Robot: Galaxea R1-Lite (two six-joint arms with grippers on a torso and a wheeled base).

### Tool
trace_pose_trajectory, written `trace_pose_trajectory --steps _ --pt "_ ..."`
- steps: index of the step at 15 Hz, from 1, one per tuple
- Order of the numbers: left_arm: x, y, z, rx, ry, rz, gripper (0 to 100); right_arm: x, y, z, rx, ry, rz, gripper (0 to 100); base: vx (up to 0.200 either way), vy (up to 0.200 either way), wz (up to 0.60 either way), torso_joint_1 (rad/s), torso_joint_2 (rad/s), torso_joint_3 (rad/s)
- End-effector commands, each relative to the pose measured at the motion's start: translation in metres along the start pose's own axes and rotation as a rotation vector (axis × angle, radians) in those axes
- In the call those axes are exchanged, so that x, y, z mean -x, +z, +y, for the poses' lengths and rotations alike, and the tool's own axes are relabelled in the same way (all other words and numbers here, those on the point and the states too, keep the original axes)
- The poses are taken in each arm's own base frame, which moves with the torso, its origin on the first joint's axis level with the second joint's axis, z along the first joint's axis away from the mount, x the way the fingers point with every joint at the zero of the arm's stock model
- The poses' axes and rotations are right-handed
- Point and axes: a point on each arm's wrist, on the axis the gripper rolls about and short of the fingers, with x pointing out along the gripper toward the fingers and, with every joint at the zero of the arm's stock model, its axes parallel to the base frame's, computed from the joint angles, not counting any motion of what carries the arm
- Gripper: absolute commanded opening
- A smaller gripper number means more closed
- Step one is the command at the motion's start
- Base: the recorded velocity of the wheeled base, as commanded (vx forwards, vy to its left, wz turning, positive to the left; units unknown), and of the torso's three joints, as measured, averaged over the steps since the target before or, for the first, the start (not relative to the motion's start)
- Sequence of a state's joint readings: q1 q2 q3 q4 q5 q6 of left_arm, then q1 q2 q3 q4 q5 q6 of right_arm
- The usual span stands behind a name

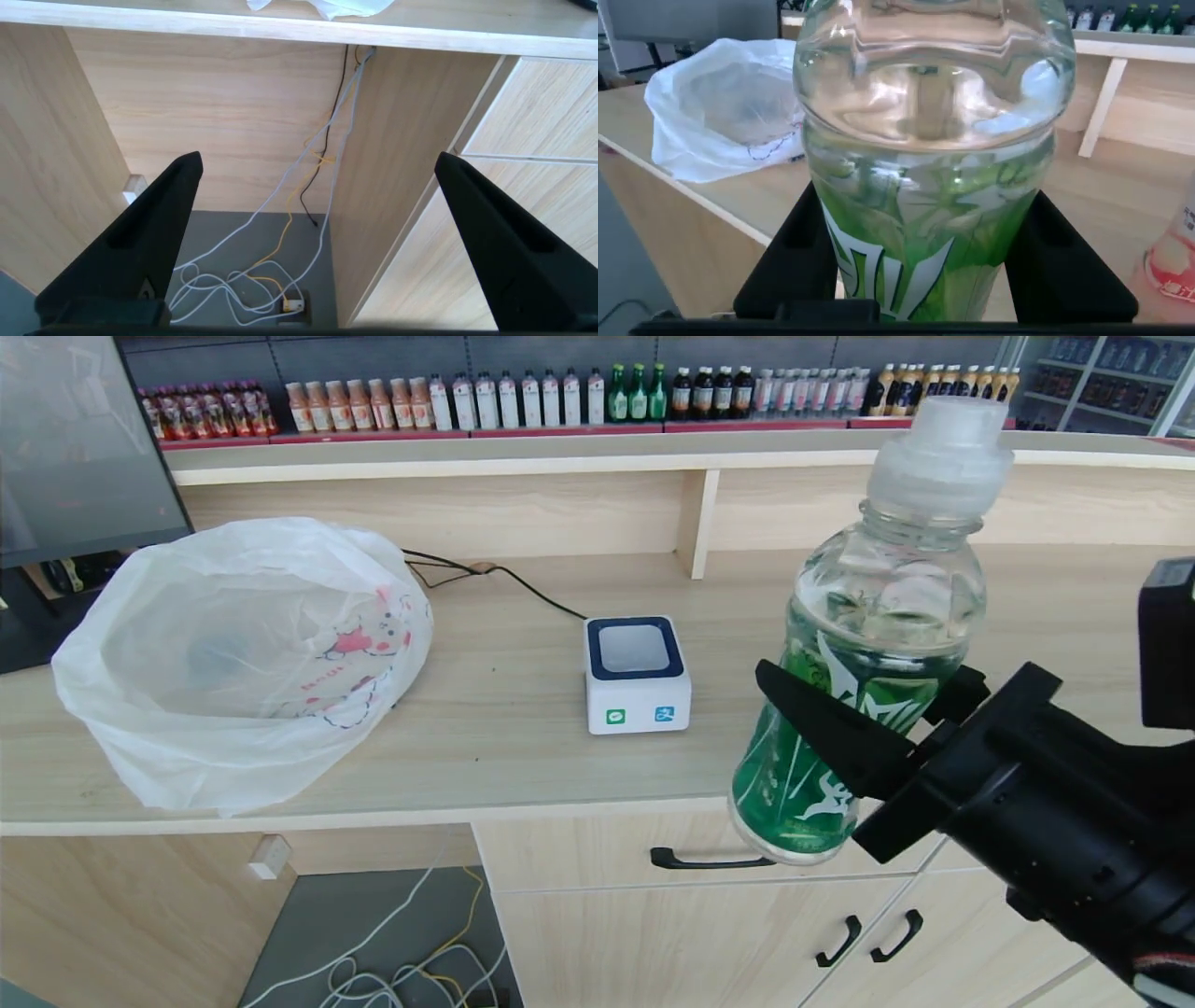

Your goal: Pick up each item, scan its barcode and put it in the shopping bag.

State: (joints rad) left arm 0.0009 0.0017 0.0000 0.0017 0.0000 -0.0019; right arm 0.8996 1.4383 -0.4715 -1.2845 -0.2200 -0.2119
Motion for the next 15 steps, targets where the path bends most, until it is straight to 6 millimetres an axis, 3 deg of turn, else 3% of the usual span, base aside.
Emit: trace_pose_trajectory --steps 1,5,8,10,12,15 --pt "0.0 0.0 0.0 0.0 -0.001 0.0 100 0.006 0.0 0.016 0.03 0.074 0.003 0 0.0 0.0 0.0 0.0 0.0 0.0" --pt "0.0 0.0 0.0 0.0 0.001 0.0 100 0.007 0.009 0.037 0.205 0.226 -0.073 0 0.0 0.0 0.0 0.0 0.0 0.0" --pt "0.0 0.0 0.0 0.001 0.001 0.0 100 0.017 0.006 0.046 0.24 0.293 -0.082 0 0.0 0.0 0.0 0.0 0.0 0.0" --pt "0.0 0.0 0.0 0.0 0.001 0.0 100 0.026 0.014 0.053 0.292 0.388 -0.177 0 0.0 0.0 0.0 0.0 0.0 0.0" --pt "0.0 0.0 0.0 0.001 0.001 0.0 100 0.017 -0.001 0.056 0.558 0.393 -0.195 0 0.0 0.0 0.0 0.0 0.0 0.0" --pt "0.0 0.0 0.0 0.001 0.001 0.0 100 0.012 -0.011 0.057 0.626 0.371 -0.21 0 0.0 0.0 0.0 0.0 0.0 0.0"
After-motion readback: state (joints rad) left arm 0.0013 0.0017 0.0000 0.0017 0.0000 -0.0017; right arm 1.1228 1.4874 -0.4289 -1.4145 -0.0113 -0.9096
